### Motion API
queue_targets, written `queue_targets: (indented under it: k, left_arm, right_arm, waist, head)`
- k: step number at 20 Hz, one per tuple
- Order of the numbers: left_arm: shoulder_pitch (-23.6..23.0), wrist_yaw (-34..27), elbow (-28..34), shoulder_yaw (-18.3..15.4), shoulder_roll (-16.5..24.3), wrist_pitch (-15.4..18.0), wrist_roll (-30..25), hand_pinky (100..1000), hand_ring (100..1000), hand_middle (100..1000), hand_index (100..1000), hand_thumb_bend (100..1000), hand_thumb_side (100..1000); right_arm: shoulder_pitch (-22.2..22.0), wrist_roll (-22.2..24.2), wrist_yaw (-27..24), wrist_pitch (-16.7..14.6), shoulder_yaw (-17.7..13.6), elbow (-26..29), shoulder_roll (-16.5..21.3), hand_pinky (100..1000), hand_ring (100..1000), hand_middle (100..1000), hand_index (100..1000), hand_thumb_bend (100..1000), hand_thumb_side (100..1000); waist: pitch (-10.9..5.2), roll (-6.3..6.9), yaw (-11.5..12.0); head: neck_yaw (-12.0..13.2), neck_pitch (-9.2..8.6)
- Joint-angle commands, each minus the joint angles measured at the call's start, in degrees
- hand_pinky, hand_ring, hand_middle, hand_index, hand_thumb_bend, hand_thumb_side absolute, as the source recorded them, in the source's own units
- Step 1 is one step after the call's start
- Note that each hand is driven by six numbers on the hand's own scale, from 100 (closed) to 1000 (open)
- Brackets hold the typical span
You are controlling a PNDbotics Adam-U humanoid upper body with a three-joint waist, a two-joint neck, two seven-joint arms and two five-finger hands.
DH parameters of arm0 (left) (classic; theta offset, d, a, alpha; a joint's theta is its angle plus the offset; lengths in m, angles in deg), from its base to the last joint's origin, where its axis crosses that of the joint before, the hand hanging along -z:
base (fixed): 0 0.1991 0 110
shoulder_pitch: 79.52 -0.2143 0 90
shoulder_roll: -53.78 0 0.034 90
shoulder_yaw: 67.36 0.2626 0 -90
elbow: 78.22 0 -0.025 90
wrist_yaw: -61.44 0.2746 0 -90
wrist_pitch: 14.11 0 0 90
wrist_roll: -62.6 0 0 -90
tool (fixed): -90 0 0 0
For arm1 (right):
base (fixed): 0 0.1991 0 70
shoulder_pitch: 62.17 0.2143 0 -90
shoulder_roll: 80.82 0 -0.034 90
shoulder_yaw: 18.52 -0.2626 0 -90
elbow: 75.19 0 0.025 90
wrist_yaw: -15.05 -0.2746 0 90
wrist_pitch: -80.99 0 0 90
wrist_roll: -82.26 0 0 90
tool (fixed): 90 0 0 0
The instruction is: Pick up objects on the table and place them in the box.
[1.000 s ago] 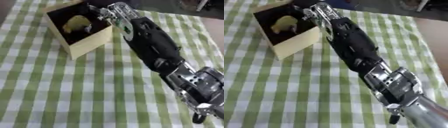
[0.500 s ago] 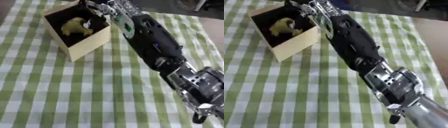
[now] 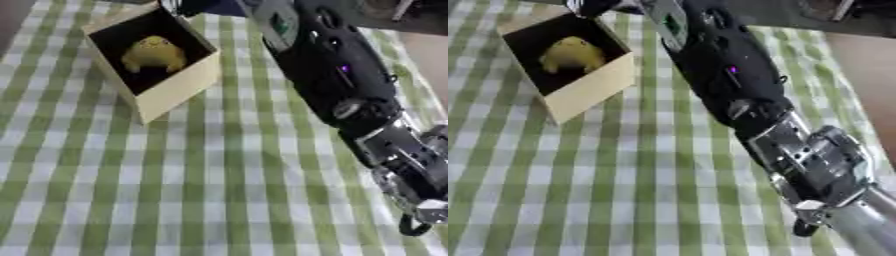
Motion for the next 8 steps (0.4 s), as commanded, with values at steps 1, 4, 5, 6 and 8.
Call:
queue_targets:
  k: [1,4,5,6,8]
  left_arm:
    - [0.1,0.1,0.8,-0.8,1.0,0.0,0.3,674,715,696,767,432,586]
    - [0.0,0.2,0.8,-0.9,1.1,0.2,0.5,675,716,696,767,432,585]
    - [0.1,0.2,0.8,-1.0,1.1,0.2,0.6,675,716,696,767,433,584]
    - [0.1,0.2,0.8,-1.0,1.2,0.3,0.7,675,716,696,767,433,583]
    - [0.1,0.3,0.8,-1.1,1.2,0.5,0.8,675,716,696,767,433,583]
  right_arm:
    - [0.7,0.4,-3.0,0.9,0.3,5.5,3.7,808,763,710,828,111,378]
    - [-0.7,-0.3,-5.9,1.7,0.8,10.1,6.4,802,752,700,823,100,366]
    - [-1.3,-0.7,-6.8,1.7,0.9,11.7,7.3,794,741,688,815,100,361]
    - [-2.1,-1.4,-7.7,1.6,0.8,13.2,8.3,791,737,683,813,100,354]
    - [-3.9,-3.0,-9.5,1.7,0.2,16.1,10.0,784,724,672,808,100,359]
  waist:
    - [-1.59,0.73,-0.2]
    - [-1.57,0.97,-0.5]
    - [-1.55,1.06,-0.5]
    - [-1.52,1.17,-0.6]
    - [-1.44,1.41,-0.8]
  head:
    - [0.7,0.49]
    - [1.7,0.65]
    - [2.0,0.66]
    - [2.3,0.68]
    - [2.9,0.67]
